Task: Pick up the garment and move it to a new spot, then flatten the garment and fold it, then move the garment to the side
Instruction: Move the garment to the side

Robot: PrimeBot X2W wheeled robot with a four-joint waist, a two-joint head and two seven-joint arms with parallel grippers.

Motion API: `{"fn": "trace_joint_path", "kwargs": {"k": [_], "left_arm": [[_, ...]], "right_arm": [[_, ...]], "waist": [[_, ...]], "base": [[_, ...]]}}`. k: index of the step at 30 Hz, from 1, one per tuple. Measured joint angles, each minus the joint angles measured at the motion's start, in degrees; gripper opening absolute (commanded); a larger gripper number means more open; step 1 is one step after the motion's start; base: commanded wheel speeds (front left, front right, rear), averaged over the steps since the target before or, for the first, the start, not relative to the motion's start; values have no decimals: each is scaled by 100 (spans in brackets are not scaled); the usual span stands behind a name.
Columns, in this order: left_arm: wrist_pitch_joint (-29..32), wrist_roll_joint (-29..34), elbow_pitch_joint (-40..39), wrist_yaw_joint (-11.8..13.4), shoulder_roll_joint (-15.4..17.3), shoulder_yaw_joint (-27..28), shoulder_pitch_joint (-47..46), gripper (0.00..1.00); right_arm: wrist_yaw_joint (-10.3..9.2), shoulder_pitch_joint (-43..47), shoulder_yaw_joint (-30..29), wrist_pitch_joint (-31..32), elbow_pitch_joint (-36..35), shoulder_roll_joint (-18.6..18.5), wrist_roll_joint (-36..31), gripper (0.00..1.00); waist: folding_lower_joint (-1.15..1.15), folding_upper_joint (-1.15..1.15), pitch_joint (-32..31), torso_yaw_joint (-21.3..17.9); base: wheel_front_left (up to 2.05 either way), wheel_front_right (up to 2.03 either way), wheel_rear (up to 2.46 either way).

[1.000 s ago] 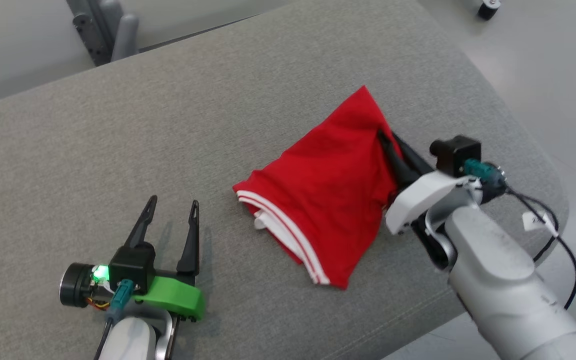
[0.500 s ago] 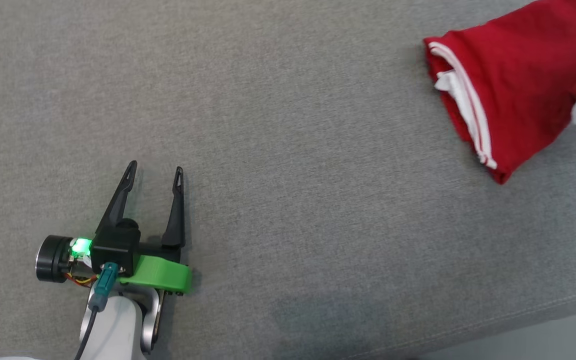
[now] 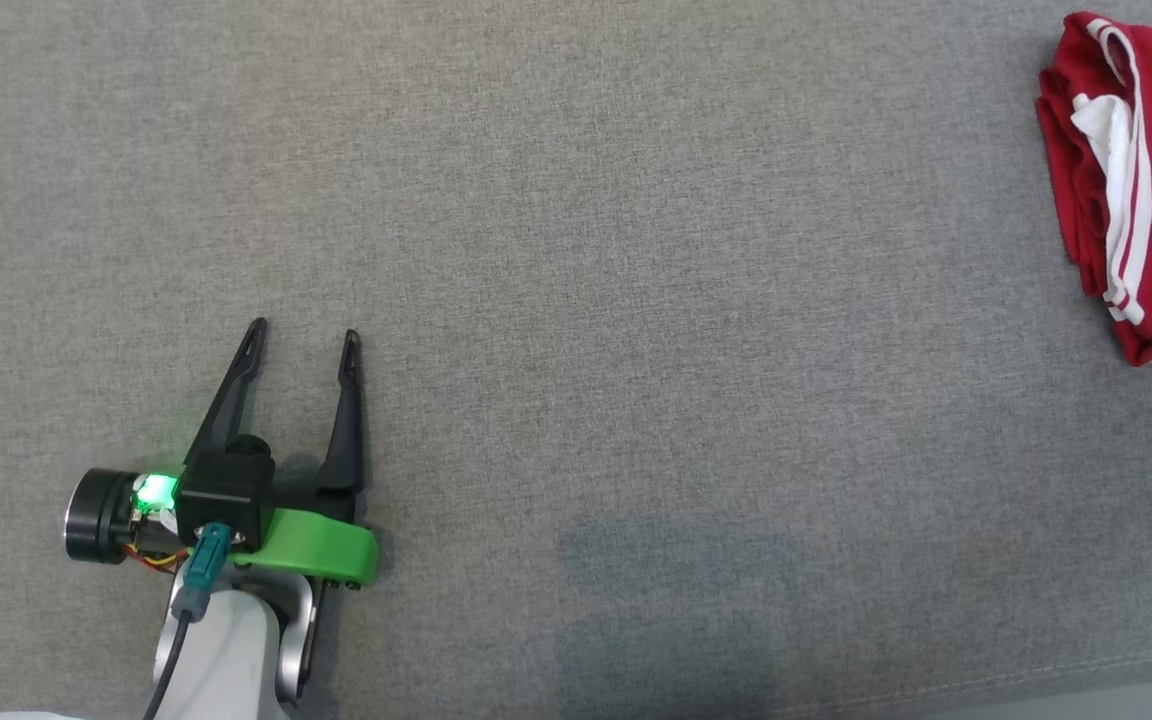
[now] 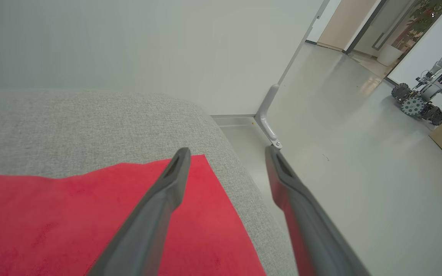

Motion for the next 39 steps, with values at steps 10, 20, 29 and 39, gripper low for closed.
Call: {"fn": "trace_joint_path", "kwargs": {"k": [10,20,29,39], "left_arm": [[7,-280,326,60,-84,121,382,100],[7,-443,561,71,-200,222,898,100],[7,-698,665,116,-214,222,1344,100],[7,-826,687,214,-219,236,1589,100]], "right_arm": [[0,886,1358,0,-1607,971,747,100],[0,2654,2359,0,-2661,1658,1694,100],[-1,4175,2670,0,-2884,2022,1779,100],[-1,4839,2838,0,-3257,2184,1753,100]], "waist": [[0,0,-735,8],[-1,0,-1853,-19],[-1,0,-2631,67],[-1,0,-3076,179]], "base": [[0,0,0],[0,0,0],[0,0,0],[0,0,0]]}}
